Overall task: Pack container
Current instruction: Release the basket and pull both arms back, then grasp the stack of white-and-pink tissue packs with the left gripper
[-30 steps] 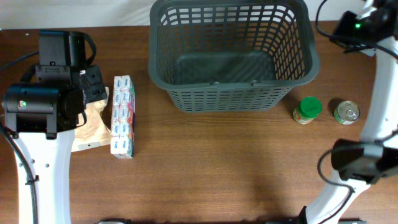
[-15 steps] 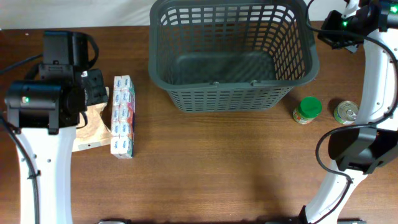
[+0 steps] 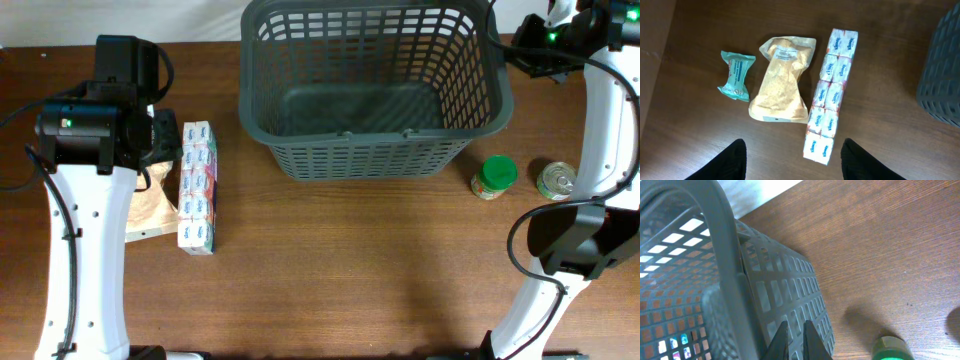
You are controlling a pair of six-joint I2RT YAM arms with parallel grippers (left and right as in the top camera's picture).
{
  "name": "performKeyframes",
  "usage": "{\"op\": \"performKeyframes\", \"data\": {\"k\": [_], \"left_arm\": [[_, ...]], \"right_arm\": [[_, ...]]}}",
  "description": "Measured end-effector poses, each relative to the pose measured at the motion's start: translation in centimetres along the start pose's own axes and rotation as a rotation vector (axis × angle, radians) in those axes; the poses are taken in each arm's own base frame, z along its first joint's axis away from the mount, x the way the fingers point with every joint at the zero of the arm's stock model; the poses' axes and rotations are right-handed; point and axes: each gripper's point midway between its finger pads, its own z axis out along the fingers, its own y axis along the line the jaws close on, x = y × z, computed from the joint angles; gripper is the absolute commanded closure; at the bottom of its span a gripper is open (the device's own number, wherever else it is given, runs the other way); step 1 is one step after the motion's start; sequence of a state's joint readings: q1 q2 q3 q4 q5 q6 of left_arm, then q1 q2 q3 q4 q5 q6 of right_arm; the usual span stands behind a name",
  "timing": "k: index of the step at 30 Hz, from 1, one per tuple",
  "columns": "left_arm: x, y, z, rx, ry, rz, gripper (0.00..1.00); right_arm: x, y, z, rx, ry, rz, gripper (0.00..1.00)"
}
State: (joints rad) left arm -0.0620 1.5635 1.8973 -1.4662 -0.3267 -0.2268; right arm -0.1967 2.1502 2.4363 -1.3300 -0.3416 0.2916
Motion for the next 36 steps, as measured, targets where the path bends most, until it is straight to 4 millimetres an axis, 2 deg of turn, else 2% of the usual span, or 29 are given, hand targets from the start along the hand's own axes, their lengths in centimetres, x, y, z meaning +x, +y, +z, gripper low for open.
{"op": "performKeyframes", "data": {"k": [4, 11, 14, 15, 16, 17, 18, 19, 20, 21, 23, 24, 25, 26, 27, 30, 32, 36], "left_arm": [[0.0, 0.0, 0.0, 0.0, 0.0, -0.001, 0.48], [-0.1, 0.0, 0.0, 0.001, -0.004, -0.002, 0.48], [-0.1, 0.0, 0.0, 0.001, -0.004, -0.001, 0.47], [-0.1, 0.0, 0.0, 0.001, -0.004, -0.002, 0.46], [-0.1, 0.0, 0.0, 0.001, -0.004, -0.002, 0.41], [-0.1, 0.0, 0.0, 0.001, -0.004, -0.002, 0.38], [-0.2, 0.0, 0.0, 0.001, -0.006, 0.0, 0.31], [-0.5, -0.1, 0.0, 0.004, -0.018, -0.006, 0.23], [-1.0, -0.2, 0.0, 0.009, -0.041, -0.013, 0.23], [-1.3, -0.2, 0.0, 0.01, -0.05, -0.01, 0.23], [-1.9, -0.3, 0.1, 0.045, -0.066, 0.005, 0.23], [-1.9, -0.4, 0.3, 0.068, -0.06, 0.018, 0.23], [-1.8, -0.5, 0.8, 0.112, -0.038, 0.039, 0.23], [-1.7, -0.5, 1.4, 0.138, -0.018, 0.048, 0.23], [-1.5, -0.3, 2.1, 0.153, 0.006, 0.054, 0.23], [-1.0, 0.8, 5.7, 0.175, 0.114, 0.06, 0.34], [-0.7, 1.1, 8.0, 0.193, 0.173, 0.074, 0.34], [0.0, 0.1, 10.9, 0.253, 0.25, 0.115, 0.28]], "right_arm": [[0.2, 0.4, 0.1, -0.001, 0.004, -0.01, 0.96], [1.1, 2.4, 0.7, -0.02, 0.023, -0.046, 0.96], [1.2, 2.6, 0.8, -0.015, 0.023, -0.051, 0.96], [1.1, 2.3, 0.8, 0.0, 0.018, -0.051, 0.91], [1.0, 1.6, 0.8, 0.037, 0.014, -0.048, 0.83], [1.0, 1.2, 0.7, 0.056, 0.014, -0.048, 0.7], [1.1, 0.6, 0.7, 0.079, 0.015, -0.038, 0.58], [1.0, -0.8, 0.4, 0.126, 0.015, -0.02, 0.55], [0.8, -2.4, -0.1, 0.162, 0.013, 0.018, 0.52], [0.7, -3.5, -0.4, 0.178, 0.013, 0.051, 0.43], [0.4, -6.2, -1.3, 0.22, 0.01, 0.11, 0.43], [0.4, -7.3, -1.7, 0.236, 0.009, 0.137, 0.38], [0.3, -9.0, -2.4, 0.259, 0.009, 0.18, 0.31], [0.3, -10.5, -3.0, 0.277, 0.008, 0.213, 0.07], [0.3, -11.2, -3.3, 0.286, 0.009, 0.229, 0.01], [0.9, -14.8, -4.9, 0.33, 0.019, 0.314, 0.02], [1.0, -16.2, -5.6, 0.349, 0.017, 0.343, 0.02], [0.9, -18.5, -6.7, 0.38, -0.001, 0.389, 0.01]]}}
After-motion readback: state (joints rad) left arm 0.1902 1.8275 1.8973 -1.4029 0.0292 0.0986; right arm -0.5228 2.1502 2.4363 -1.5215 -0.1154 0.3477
